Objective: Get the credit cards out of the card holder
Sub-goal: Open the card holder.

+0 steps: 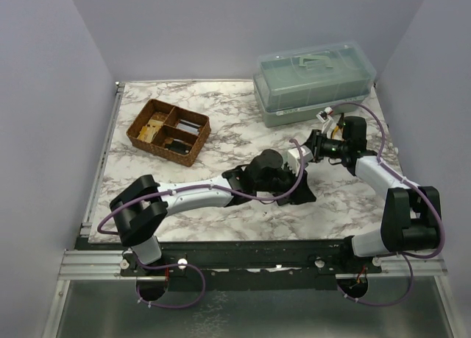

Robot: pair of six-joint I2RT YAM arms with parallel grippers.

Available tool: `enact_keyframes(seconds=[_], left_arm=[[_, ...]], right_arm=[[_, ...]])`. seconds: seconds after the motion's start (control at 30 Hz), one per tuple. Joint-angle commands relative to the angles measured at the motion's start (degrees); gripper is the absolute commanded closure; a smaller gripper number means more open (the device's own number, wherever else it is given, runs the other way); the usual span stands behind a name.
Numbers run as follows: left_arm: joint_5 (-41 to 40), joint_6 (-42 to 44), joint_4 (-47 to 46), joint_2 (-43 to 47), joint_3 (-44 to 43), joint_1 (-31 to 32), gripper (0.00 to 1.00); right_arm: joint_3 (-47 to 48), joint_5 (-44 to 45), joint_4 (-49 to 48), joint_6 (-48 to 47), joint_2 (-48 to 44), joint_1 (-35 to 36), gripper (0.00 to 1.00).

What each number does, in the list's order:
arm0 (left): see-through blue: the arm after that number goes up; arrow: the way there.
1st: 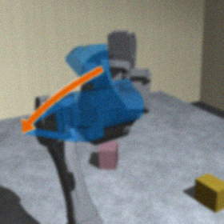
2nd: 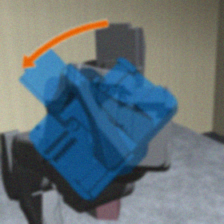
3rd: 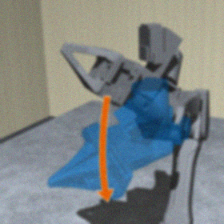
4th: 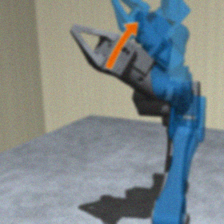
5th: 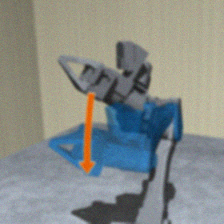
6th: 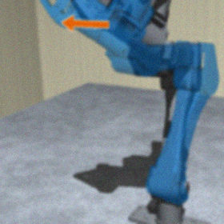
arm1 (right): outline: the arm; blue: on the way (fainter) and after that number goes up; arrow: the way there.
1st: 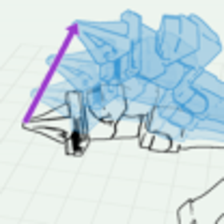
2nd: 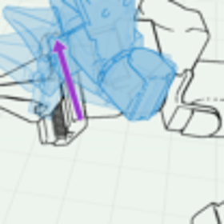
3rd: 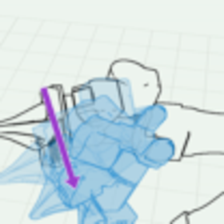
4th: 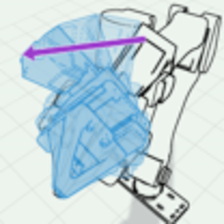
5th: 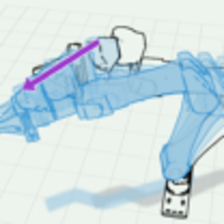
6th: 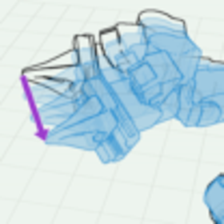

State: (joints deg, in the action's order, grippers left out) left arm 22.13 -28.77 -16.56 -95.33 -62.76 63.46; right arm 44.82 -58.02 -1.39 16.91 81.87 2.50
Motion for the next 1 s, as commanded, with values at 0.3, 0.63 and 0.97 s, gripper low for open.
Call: enact_keyframes(seconds=[0.3,0.63,0.97], left_arm=[[-31.3,18.0,20.4,15.3,5.5,-1.1,0.33],[-38.1,35.9,3.1,15.2,17.3,0.0,0.01],[-51.6,48.0,-18.5,9.0,21.6,5.8,0.01]], right_arm=[[0.6,-4.7,-1.7,-0.5,-0.7,0.0,1.00],[0.4,-6.3,-2.7,1.1,0.4,0.0,1.00],[0.0,-4.2,-3.1,3.3,0.7,0.0,0.98]])
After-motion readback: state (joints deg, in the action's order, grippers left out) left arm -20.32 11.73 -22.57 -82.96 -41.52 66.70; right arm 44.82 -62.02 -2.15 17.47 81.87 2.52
